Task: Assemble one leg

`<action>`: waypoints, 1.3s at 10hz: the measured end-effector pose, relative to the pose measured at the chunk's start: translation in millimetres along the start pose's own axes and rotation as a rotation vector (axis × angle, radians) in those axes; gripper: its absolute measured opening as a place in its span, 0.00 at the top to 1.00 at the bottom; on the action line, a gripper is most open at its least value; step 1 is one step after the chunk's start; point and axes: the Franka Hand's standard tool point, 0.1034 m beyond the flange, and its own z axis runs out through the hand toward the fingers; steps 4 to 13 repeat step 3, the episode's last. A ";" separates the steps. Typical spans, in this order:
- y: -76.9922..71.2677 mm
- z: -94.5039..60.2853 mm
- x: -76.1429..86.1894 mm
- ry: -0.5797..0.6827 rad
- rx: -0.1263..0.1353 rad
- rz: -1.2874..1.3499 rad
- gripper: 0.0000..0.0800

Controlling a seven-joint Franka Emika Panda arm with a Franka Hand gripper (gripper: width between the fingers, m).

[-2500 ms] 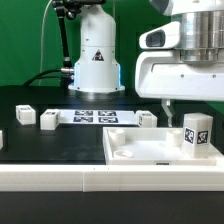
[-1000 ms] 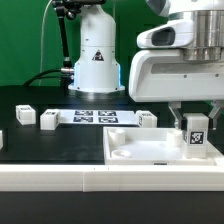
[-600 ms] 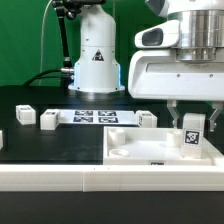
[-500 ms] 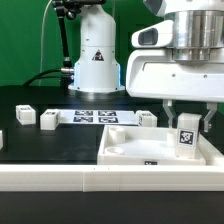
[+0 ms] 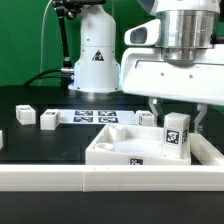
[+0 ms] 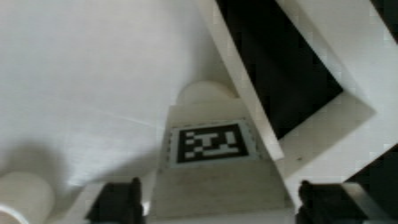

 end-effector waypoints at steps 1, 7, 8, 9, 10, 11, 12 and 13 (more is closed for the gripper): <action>0.0 0.0 0.0 0.000 0.000 0.000 0.25; 0.0 0.1 -0.1 0.000 0.000 0.000 0.20; 0.0 0.1 -0.1 0.000 0.000 0.000 0.20; 0.0 0.1 -0.1 0.000 0.000 0.000 0.20; 0.0 0.1 -0.1 0.000 0.000 0.000 0.20; 0.0 0.1 -0.1 0.000 0.000 0.000 0.20; 0.0 0.1 -0.1 0.000 0.000 0.000 0.20; 0.0 0.1 -0.1 0.000 0.000 0.000 0.20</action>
Offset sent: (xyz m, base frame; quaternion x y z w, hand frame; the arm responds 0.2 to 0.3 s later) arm 0.0000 0.0000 0.0000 0.0000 0.0000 0.0000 1.0000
